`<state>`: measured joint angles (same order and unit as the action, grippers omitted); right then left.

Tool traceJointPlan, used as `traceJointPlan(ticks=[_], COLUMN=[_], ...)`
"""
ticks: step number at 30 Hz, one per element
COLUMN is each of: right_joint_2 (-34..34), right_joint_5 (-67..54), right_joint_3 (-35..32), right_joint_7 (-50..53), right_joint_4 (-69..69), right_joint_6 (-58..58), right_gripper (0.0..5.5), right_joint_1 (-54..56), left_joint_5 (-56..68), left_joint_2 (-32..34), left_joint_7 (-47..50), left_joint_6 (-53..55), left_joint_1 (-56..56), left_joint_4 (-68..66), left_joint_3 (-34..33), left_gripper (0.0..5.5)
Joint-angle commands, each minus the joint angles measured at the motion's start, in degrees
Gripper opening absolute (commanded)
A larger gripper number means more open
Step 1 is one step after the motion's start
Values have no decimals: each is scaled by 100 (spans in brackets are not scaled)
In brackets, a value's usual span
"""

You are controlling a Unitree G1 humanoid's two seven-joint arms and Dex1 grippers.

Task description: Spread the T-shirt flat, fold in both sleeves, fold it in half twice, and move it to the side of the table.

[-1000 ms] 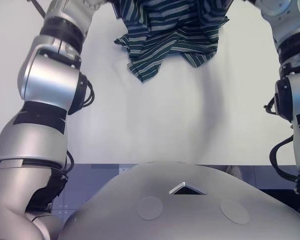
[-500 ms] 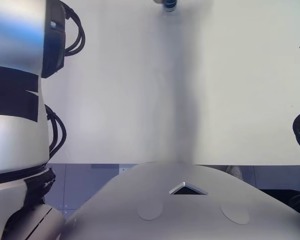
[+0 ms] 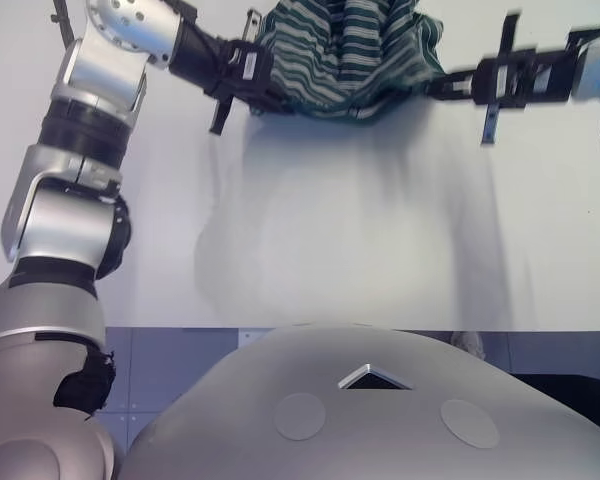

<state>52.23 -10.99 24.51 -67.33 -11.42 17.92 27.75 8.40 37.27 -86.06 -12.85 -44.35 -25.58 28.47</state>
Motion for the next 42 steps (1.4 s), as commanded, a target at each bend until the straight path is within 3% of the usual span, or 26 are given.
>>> traceJointPlan(ticks=[1, 5, 7, 11, 17, 26, 30, 32, 34, 36, 38, 42], right_joint_2=[1646, 2519, 3014, 3523, 3534, 3295, 3181, 2999, 2424, 1481, 607, -1153], right_joint_5=[-1110, -1494, -1797, -2100, -2348, -2862, -2744, -2526, -1968, -972, -165, 426], right_joint_3=[547, 553, 380, -168, -885, -1545, -2033, -2260, -1762, -1189, -902, -781], right_joint_7=[-845, -731, -369, 240, 748, 1000, 771, 650, 260, 467, 1352, 2973], right_joint_4=[3140, 4267, 5266, 6508, 7131, 7114, 6548, 6021, 4679, 2915, 1705, 217], right_joint_6=[-1503, -2150, -2574, -3306, -3824, -4643, -4699, -4504, -4234, -3702, -3469, -3865], right_gripper=[1, 1, 1, 1, 1, 198, 269, 273, 273, 273, 273, 273], right_joint_1=[-2461, -4009, -4647, -5050, -5119, -4616, -4337, -4125, -2841, -1573, -1045, -475], left_joint_5=[1543, 2454, 2670, 2791, 2708, 2750, 3233, 3329, 2906, 1761, 711, -224], left_joint_2=[2159, 3658, 3956, 3500, 2827, 2667, 2117, 1754, 1338, 703, 209, -604], left_joint_7=[-643, -643, -636, -434, -209, -616, -398, -142, 379, 1755, 3050, 4493], left_joint_6=[1435, 2165, 2428, 3029, 3635, 3938, 4522, 4760, 4731, 4438, 4247, 4323], left_joint_1=[1544, 2991, 3353, 3311, 3069, 2926, 2126, 1605, 1253, 968, 866, 1030], left_joint_4=[3448, 5171, 5561, 5735, 5628, 5313, 4812, 4424, 4032, 3304, 2505, 1519], left_joint_3=[1239, 1585, 1464, 959, 369, -51, -653, -956, -1008, -796, -550, -371], left_gripper=[0, 0, 0, 0, 0, 180, 244, 282, 313, 344, 368, 368])
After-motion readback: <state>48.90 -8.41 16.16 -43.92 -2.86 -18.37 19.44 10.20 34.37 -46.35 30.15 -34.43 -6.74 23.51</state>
